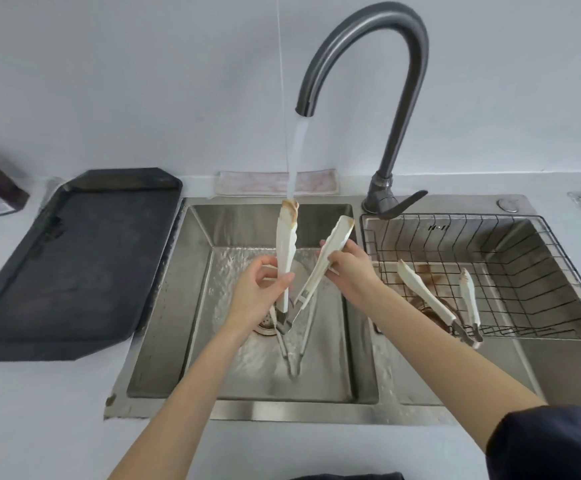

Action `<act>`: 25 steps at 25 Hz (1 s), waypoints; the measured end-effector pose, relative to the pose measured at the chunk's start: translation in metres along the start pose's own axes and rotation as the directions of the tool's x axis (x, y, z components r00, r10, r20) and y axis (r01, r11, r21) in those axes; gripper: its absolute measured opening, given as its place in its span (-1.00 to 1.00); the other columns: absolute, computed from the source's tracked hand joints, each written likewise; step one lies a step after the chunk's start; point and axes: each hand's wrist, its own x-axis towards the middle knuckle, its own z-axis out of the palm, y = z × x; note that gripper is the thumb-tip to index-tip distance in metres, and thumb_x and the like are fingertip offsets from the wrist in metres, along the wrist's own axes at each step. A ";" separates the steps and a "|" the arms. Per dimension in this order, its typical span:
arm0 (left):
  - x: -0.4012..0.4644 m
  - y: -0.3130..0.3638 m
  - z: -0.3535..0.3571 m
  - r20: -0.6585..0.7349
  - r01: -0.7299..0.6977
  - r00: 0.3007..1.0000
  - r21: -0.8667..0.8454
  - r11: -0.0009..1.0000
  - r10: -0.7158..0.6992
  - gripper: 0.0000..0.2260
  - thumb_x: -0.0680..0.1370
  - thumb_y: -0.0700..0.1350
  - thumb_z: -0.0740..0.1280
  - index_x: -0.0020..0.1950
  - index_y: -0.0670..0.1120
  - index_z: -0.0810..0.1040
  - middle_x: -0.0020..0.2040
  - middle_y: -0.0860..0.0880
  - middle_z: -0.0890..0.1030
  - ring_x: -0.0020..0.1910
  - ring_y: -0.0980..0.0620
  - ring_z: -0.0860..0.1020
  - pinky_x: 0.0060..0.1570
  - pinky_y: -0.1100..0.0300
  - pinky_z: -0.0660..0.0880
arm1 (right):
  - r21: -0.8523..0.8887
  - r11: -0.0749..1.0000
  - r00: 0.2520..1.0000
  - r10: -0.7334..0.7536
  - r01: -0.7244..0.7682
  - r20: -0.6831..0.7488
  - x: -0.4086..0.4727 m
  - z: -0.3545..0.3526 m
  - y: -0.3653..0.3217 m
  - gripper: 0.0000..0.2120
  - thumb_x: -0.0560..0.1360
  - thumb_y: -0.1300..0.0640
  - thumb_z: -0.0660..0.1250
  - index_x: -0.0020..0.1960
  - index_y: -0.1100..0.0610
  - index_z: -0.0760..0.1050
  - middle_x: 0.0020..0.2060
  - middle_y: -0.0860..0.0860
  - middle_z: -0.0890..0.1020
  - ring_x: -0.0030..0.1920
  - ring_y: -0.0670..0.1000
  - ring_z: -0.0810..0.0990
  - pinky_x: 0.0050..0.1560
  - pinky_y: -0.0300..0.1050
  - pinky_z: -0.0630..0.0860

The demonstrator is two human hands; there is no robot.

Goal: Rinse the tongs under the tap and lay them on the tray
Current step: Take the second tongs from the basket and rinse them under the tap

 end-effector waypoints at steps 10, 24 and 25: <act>0.045 -0.030 -0.067 -0.023 0.099 0.994 -0.128 0.987 -0.103 -0.84 0.48 -0.18 0.36 0.01 0.02 0.47 -0.19 -0.01 0.60 -0.33 0.23 0.62 -0.12 0.20 0.56 | 0.289 0.937 0.980 0.196 -0.199 0.040 0.059 0.061 0.012 -0.81 0.60 0.07 0.12 0.07 0.11 0.45 -0.14 0.04 0.50 -0.07 -0.01 0.56 0.13 -0.05 0.41; 0.053 -0.060 -0.065 -0.011 0.389 0.913 -0.269 0.881 -0.407 -0.88 0.57 -0.14 0.22 0.05 -0.13 0.48 -0.14 -0.03 0.62 -0.35 0.13 0.64 -0.33 0.25 0.59 | 0.227 0.932 0.959 0.278 -0.284 0.060 0.083 0.067 0.023 -0.66 0.60 0.01 0.12 -0.30 0.15 0.39 -0.37 0.00 0.41 -0.42 -0.09 0.51 -0.33 -0.23 0.40; 0.052 -0.060 -0.063 0.010 0.404 0.908 -0.277 0.872 -0.418 -0.85 0.58 -0.14 0.20 0.08 -0.17 0.48 -0.14 -0.05 0.62 -0.37 0.15 0.65 -0.34 0.26 0.60 | 0.225 0.932 0.959 0.280 -0.284 0.050 0.084 0.070 0.020 -0.67 0.59 -0.01 0.12 -0.26 0.14 0.38 -0.38 -0.01 0.41 -0.43 -0.08 0.49 -0.33 -0.23 0.41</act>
